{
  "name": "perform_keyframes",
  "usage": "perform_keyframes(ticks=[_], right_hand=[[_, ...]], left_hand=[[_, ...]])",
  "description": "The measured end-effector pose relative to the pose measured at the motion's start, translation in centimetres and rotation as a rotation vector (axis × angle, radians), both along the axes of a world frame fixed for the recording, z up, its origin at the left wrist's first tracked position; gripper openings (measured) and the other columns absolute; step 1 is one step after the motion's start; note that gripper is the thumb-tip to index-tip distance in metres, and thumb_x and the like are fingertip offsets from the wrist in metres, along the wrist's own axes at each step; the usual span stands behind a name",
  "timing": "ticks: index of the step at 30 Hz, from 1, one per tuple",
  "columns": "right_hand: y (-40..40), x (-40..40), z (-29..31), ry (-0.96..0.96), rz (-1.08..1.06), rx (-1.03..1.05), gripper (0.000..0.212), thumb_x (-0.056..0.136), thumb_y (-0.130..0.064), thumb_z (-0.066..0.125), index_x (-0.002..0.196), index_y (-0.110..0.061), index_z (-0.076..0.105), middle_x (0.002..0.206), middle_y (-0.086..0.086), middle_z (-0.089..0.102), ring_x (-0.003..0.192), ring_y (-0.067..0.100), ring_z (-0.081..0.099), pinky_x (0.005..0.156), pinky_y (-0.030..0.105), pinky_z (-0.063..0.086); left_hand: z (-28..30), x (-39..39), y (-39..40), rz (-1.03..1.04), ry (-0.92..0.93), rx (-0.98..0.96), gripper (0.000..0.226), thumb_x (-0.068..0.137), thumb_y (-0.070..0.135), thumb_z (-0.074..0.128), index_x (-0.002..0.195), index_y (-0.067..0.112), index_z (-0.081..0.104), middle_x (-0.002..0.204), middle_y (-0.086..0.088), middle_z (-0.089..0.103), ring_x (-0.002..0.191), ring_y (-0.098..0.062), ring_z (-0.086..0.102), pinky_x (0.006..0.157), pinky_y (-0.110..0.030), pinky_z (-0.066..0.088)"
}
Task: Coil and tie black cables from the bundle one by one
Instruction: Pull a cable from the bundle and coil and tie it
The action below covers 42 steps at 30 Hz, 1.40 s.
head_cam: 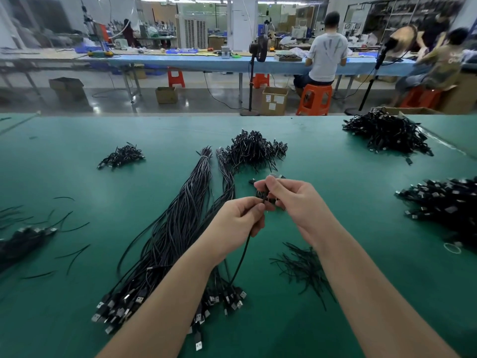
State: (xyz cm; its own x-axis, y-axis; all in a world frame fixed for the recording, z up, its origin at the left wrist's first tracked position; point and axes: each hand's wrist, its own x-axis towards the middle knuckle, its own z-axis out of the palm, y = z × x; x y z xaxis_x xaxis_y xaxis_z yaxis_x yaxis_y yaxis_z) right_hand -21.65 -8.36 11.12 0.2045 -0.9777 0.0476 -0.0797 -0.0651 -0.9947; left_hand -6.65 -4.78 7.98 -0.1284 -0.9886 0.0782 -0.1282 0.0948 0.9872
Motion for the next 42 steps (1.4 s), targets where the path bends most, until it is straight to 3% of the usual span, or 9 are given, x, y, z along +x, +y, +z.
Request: perform_keyframes(ticks=[8, 12, 17, 20, 24, 30, 36, 39, 42], right_hand=[[0.2, 0.2, -0.5, -0.050, 0.096, 0.002, 0.032, 0.081, -0.051, 0.066, 0.087, -0.023, 0.081, 0.082, 0.002, 0.068, 0.070, 0.005, 0.063, 0.071, 0.018, 0.051], [0.2, -0.1, -0.8, 0.156, -0.084, -0.013, 0.047, 0.092, -0.066, 0.049, 0.083, -0.030, 0.077, 0.060, -0.004, 0.057, 0.056, 0.012, 0.050, 0.061, 0.027, 0.045], [1.6, 0.7, -2.5, 0.171, 0.272, 0.496, 0.070, 0.097, -0.068, 0.031, 0.096, -0.015, 0.076, 0.068, 0.014, 0.071, 0.047, 0.020, 0.059, 0.045, 0.025, 0.049], [1.9, 2.1, -4.2, 0.002, 0.350, 0.622, 0.064, 0.102, -0.060, 0.031, 0.110, -0.009, 0.069, 0.090, 0.020, 0.075, 0.063, 0.026, 0.070, 0.058, 0.032, 0.058], [1.7, 2.9, -5.2, -0.070, 0.348, 0.631, 0.039, 0.103, -0.042, 0.048, 0.105, -0.007, 0.066, 0.084, 0.014, 0.075, 0.075, 0.026, 0.073, 0.068, 0.034, 0.059], [1.8, 2.7, -5.4, 0.078, 0.345, 0.608, 0.041, 0.101, -0.045, 0.051, 0.094, -0.009, 0.069, 0.046, 0.005, 0.050, 0.037, 0.017, 0.041, 0.045, 0.022, 0.037], [1.8, 2.9, -5.1, -0.205, 0.347, 0.632, 0.032, 0.102, -0.030, 0.054, 0.101, -0.001, 0.067, 0.086, 0.018, 0.074, 0.072, 0.025, 0.074, 0.061, 0.030, 0.058], [1.4, 3.1, -5.4, -0.338, 0.247, 0.648, 0.018, 0.100, -0.016, 0.056, 0.101, -0.002, 0.067, 0.088, 0.015, 0.074, 0.073, 0.021, 0.073, 0.065, 0.030, 0.060], [0.2, 2.5, -5.0, -0.440, 0.150, 0.708, 0.015, 0.090, -0.015, 0.065, 0.088, -0.003, 0.073, 0.079, 0.008, 0.073, 0.066, 0.015, 0.069, 0.062, 0.024, 0.060]], left_hand=[[-0.3, 0.0, 0.1, 0.003, -0.059, -0.014, 0.030, 0.107, 0.019, 0.046, 0.097, 0.003, 0.069, 0.059, 0.007, 0.055, 0.055, -0.014, 0.045, 0.057, -0.025, 0.038], [-0.1, 0.6, 0.0, 0.155, -0.014, -0.085, 0.034, 0.105, 0.020, 0.048, 0.085, 0.026, 0.074, 0.060, 0.006, 0.060, 0.054, -0.012, 0.048, 0.052, -0.022, 0.040], [1.2, 0.9, -0.2, 0.363, 0.153, -0.289, 0.031, 0.107, 0.015, 0.043, 0.090, 0.016, 0.069, 0.074, -0.002, 0.072, 0.061, -0.012, 0.062, 0.059, -0.023, 0.052], [1.7, 0.2, 0.3, 0.390, 0.220, -0.330, 0.032, 0.108, 0.013, 0.040, 0.091, 0.011, 0.066, 0.078, -0.002, 0.073, 0.068, -0.016, 0.069, 0.063, -0.025, 0.056], [1.5, -1.0, 1.4, 0.323, 0.283, -0.293, 0.033, 0.108, 0.010, 0.038, 0.089, 0.009, 0.065, 0.083, -0.007, 0.075, 0.074, -0.021, 0.072, 0.068, -0.027, 0.058], [1.2, -1.0, 1.1, 0.353, 0.286, -0.302, 0.032, 0.107, 0.008, 0.038, 0.089, 0.009, 0.065, 0.083, -0.006, 0.074, 0.075, -0.020, 0.072, 0.070, -0.026, 0.057], [0.3, -0.5, 0.9, 0.329, 0.354, -0.201, 0.039, 0.108, 0.020, 0.039, 0.084, 0.021, 0.070, 0.088, -0.008, 0.076, 0.080, -0.023, 0.073, 0.073, -0.030, 0.058], [0.4, -0.9, 1.3, 0.270, 0.398, -0.163, 0.036, 0.102, 0.030, 0.042, 0.082, 0.026, 0.072, 0.091, -0.011, 0.076, 0.084, -0.026, 0.074, 0.072, -0.032, 0.059], [0.0, -1.1, 1.9, 0.099, 0.420, -0.069, 0.033, 0.099, 0.030, 0.045, 0.087, 0.019, 0.074, 0.100, -0.020, 0.075, 0.096, -0.037, 0.073, 0.085, -0.049, 0.059]])
